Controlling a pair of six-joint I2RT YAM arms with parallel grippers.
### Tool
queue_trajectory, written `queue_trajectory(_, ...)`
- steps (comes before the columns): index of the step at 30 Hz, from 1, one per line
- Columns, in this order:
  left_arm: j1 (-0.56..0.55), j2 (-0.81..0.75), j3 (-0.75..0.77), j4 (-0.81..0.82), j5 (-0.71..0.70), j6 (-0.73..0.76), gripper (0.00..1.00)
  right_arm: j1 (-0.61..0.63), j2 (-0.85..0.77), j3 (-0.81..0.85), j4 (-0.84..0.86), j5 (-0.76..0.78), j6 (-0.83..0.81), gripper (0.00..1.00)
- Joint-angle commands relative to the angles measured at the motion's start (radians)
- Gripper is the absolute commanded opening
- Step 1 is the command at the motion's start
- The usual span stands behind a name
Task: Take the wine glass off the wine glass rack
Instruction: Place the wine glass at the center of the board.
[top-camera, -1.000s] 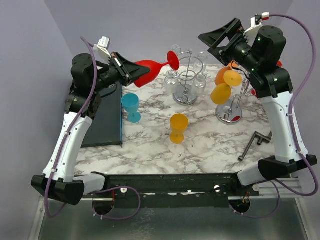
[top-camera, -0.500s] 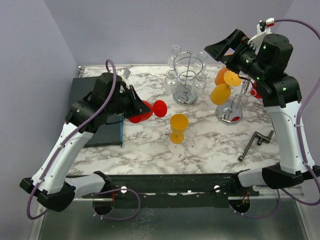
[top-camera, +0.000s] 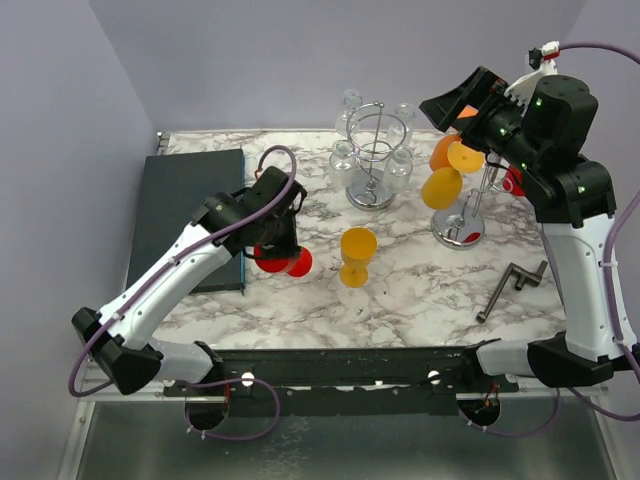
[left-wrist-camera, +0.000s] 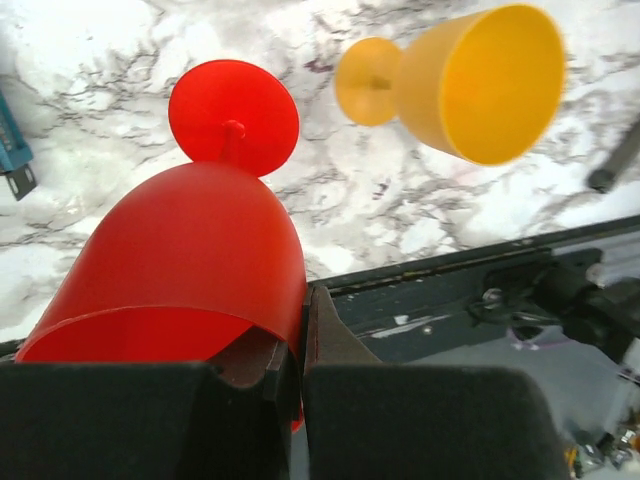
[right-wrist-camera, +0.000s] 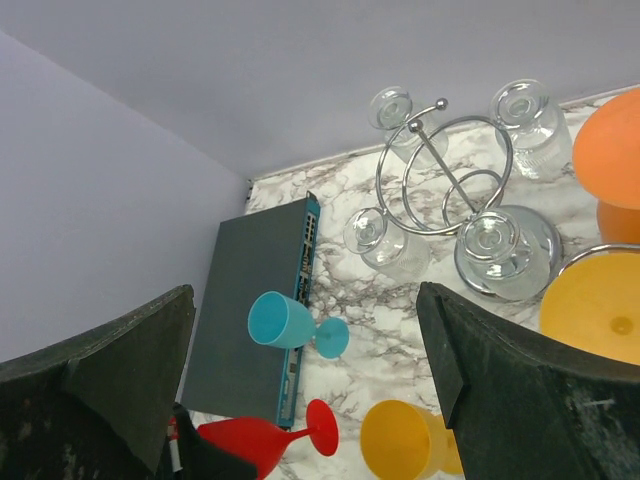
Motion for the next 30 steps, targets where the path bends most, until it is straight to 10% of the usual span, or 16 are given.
queue_trajectory(1,-0.003,0.07,-0.007,-0.042,-0.073,0.041,0.0,0.005,-0.033,-0.007,-0.047,0.055,-0.042,1.0)
queue_trajectory(22,0.089,0.315,-0.039,0.016,0.024,0.206,0.0,0.005,-0.096,-0.084,-0.087,0.078,-0.086,1.0)
queue_trajectory(30,0.11,0.327,-0.041,0.027,0.03,0.232,0.15,0.005,-0.105,-0.093,-0.094,0.081,-0.089,1.0)
